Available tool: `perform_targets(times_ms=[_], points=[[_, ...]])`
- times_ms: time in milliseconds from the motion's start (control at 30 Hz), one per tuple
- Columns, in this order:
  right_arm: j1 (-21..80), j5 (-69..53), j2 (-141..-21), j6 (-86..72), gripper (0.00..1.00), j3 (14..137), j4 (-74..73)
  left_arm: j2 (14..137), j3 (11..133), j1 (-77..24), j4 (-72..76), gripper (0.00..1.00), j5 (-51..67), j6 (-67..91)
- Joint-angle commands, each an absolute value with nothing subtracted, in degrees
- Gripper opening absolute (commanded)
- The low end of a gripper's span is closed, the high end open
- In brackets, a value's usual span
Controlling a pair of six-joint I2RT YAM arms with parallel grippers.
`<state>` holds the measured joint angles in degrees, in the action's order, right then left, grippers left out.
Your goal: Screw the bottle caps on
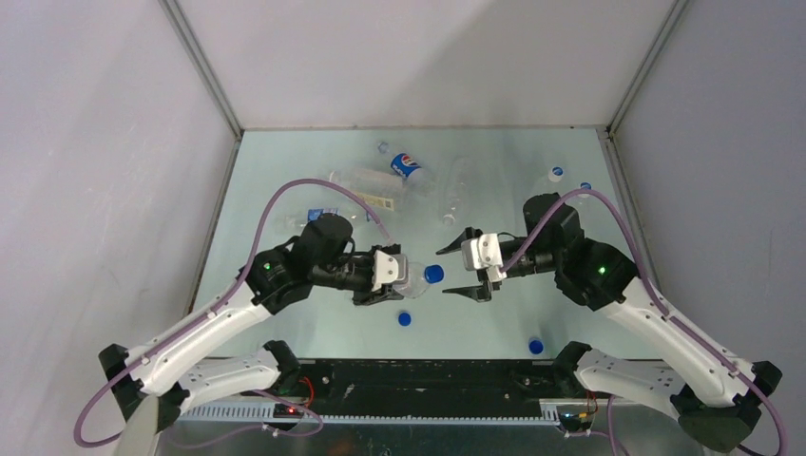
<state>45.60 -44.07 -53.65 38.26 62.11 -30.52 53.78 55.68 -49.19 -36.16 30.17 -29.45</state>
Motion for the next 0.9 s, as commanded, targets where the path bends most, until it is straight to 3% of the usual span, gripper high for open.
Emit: perform_targets(times_ms=[0, 267, 667, 867], points=[[45.4, -48.4, -54.3, 41.9, 0.63, 65.1, -31.8, 54.3, 58.2, -48.8, -37.8, 0.14, 34.2, -29.5], [45.4, -50.8, -54.8, 40.1, 0.50, 65.2, -30.9, 54.6, 58.2, -48.8, -37.4, 0.14, 34.1, -29.1], [45.4, -52.2, -56.3, 38.0, 0.46, 65.1, -29.3, 54.4, 58.2, -48.9, -36.9, 0.14, 34.9, -28.6], [45.9, -50.7, -57.4, 33.7, 0.34, 65.1, -28.3, 53.5, 57.2, -49.0, -33.6, 0.14, 33.7, -27.4]])
